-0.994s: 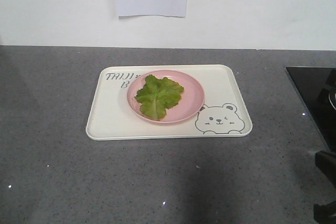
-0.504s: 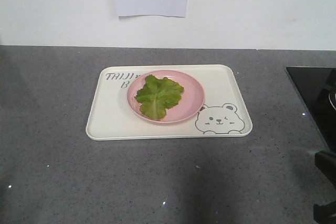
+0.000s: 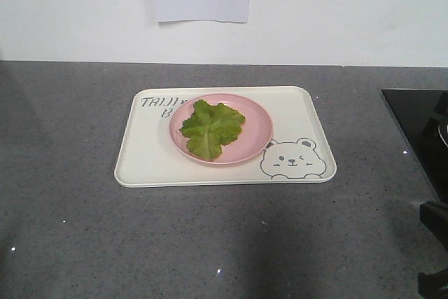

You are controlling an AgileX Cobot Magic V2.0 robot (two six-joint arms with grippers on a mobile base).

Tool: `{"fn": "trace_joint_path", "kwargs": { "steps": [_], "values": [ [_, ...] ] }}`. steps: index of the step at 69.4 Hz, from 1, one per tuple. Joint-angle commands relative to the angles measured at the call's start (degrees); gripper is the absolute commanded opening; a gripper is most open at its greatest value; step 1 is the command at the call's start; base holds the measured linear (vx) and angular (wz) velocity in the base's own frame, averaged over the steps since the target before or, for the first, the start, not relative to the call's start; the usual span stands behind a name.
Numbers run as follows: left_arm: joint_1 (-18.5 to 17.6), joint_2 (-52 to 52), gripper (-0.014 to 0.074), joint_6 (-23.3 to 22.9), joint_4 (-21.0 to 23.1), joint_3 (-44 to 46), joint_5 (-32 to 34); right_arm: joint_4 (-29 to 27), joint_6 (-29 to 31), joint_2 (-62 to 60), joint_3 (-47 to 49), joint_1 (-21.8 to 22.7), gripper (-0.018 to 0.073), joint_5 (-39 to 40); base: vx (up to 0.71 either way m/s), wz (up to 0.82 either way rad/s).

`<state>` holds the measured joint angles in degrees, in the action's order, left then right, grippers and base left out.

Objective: Transfer vegetables to tray and serve

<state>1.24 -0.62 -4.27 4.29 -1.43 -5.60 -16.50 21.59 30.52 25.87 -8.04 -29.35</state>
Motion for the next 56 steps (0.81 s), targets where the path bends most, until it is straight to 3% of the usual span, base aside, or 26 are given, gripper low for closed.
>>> {"fn": "trace_joint_path", "kwargs": {
  "steps": [1, 42, 56],
  "values": [
    [-0.4, -0.91, -0.0008, 0.06, 0.36, -0.6, 4.81, -0.38, 0.51, 0.06, 1.47, 0.02, -0.0008, 3.34, 0.0, 0.0],
    [-0.4, -0.91, -0.0008, 0.06, 0.36, -0.6, 4.81, -0.33, 0.51, 0.06, 1.47, 0.02, -0.0008, 3.35, 0.0, 0.0],
    [-0.4, -0.91, -0.0008, 0.06, 0.36, -0.6, 4.81, 3.71, 0.26, -0.61, 0.47, 0.1, -0.0007, 3.36, 0.0, 0.0]
  ]
}}
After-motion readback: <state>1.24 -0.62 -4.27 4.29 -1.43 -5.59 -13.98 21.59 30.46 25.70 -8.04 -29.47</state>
